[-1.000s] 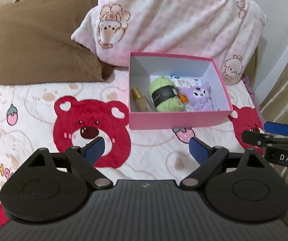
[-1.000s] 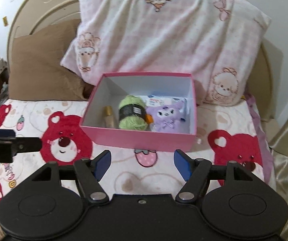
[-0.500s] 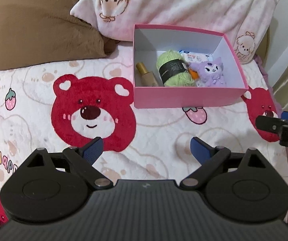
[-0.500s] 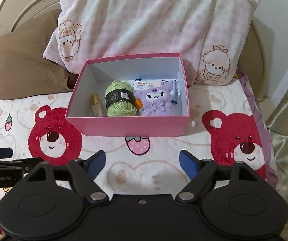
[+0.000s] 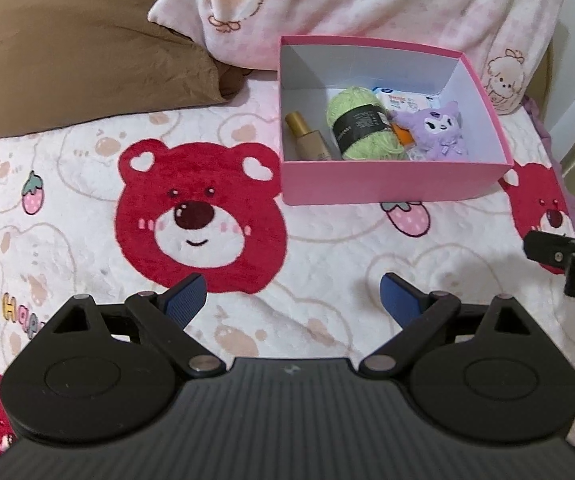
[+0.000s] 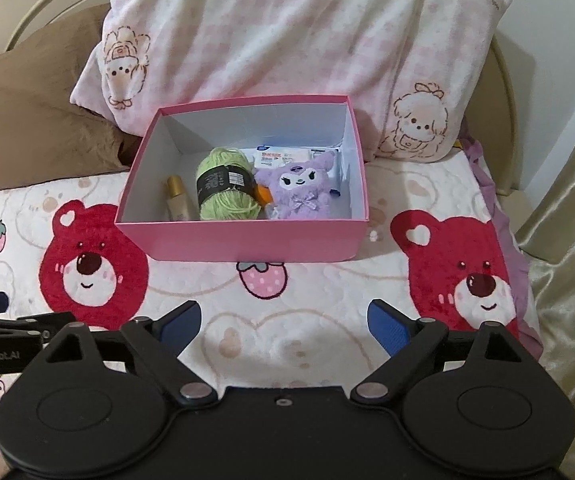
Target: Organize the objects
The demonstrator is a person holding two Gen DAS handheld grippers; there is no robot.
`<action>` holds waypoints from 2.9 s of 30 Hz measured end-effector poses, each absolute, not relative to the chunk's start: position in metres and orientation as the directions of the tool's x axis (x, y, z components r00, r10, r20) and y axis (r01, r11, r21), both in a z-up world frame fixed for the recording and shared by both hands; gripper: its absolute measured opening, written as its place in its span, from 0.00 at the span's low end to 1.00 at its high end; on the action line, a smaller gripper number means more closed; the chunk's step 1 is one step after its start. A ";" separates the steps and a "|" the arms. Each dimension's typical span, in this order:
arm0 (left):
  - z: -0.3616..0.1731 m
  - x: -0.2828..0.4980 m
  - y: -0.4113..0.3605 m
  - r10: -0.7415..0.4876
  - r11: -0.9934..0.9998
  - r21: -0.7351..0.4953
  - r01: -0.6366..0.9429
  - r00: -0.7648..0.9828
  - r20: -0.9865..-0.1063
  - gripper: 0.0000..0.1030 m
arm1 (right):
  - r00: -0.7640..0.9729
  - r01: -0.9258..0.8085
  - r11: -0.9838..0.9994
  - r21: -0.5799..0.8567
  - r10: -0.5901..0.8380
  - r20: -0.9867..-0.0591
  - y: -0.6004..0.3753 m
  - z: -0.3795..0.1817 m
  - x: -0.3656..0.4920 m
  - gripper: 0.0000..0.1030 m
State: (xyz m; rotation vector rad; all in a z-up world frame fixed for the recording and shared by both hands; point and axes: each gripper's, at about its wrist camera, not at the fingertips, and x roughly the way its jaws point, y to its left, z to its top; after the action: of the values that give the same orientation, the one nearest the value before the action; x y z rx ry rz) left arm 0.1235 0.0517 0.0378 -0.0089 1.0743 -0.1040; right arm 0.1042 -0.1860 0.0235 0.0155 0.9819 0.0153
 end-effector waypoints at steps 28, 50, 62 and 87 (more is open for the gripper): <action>0.034 0.127 0.050 -0.045 0.996 -0.008 0.084 0.447 -0.894 0.92 | 0.534 0.026 0.998 -0.049 -0.055 -0.844 -0.192 0.020 0.104 0.90; 0.032 0.128 0.052 -0.032 0.997 0.002 0.078 0.438 -0.898 0.94 | 0.522 0.032 0.998 -0.062 -0.070 -0.850 -0.192 0.017 0.105 0.90; 0.027 0.128 0.046 -0.031 0.996 0.007 0.089 0.425 -0.905 0.94 | 0.519 0.030 0.997 -0.074 -0.078 -0.851 -0.191 0.016 0.106 0.90; 0.028 0.129 0.048 -0.031 0.995 0.012 0.097 0.422 -0.906 0.94 | 0.508 0.032 0.996 -0.082 -0.087 -0.857 -0.193 0.014 0.107 0.90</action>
State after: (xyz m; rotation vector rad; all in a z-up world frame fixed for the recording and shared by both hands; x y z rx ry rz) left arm 0.1293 0.0477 0.0277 0.0653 1.1321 -0.0800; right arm 0.1066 -0.1931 0.0139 -0.0578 1.0352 -0.0721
